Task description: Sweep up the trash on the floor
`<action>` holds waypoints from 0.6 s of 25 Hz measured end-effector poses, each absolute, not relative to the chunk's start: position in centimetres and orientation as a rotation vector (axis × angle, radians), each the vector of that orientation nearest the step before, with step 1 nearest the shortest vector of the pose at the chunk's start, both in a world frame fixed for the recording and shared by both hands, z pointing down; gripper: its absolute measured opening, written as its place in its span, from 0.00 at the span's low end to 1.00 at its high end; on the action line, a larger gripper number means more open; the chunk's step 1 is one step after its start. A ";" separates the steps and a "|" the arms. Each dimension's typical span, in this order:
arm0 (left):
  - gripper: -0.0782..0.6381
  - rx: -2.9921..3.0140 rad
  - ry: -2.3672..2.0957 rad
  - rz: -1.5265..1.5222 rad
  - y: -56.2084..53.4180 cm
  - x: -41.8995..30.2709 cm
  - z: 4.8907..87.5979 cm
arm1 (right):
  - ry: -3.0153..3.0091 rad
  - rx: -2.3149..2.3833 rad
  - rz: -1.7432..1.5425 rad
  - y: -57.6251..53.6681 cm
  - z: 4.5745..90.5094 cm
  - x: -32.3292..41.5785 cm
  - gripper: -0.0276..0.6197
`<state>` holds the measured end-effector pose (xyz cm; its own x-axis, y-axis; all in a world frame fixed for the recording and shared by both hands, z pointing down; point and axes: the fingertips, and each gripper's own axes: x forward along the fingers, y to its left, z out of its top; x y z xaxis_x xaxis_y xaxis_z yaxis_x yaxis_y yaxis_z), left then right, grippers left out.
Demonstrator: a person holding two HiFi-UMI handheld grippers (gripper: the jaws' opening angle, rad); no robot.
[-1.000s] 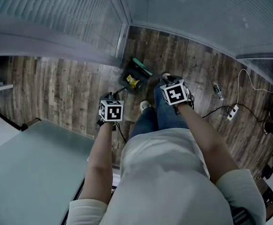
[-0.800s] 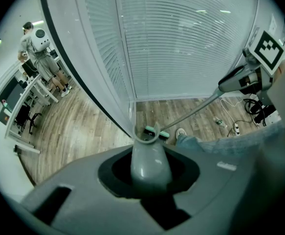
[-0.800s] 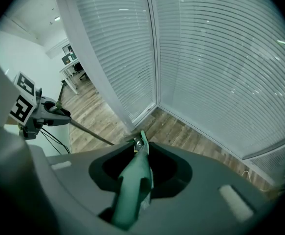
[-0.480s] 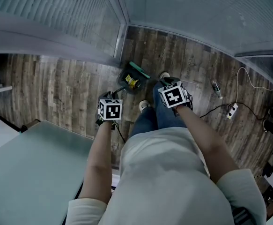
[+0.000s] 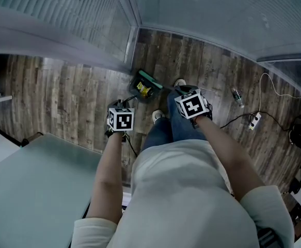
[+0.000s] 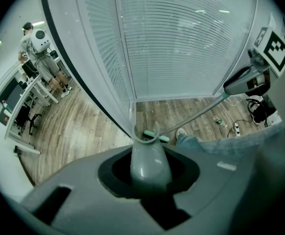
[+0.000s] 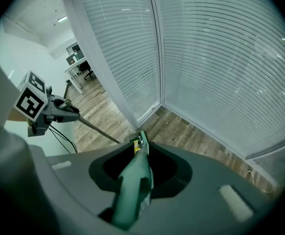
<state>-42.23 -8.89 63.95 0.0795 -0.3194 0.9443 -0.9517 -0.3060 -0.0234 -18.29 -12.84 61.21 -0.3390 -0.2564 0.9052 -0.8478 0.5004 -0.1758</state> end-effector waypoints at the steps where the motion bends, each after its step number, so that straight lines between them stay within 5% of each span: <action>1: 0.24 1.709 -1.267 1.237 -8.8 -42.2 64.0 | -1.851 0.924 0.842 -12.7 61.2 -18.3 0.20; 15: 0.24 1.715 -1.265 1.232 -8.2 -42.6 63.9 | -1.858 0.990 0.864 -11.7 60.3 -18.3 0.20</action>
<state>-42.64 -8.18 63.86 0.0853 -0.3219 0.9429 -0.9512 -0.3081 -0.0191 -18.31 -11.72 60.35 -0.3362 -0.2964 0.8939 -0.8744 0.4509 -0.1793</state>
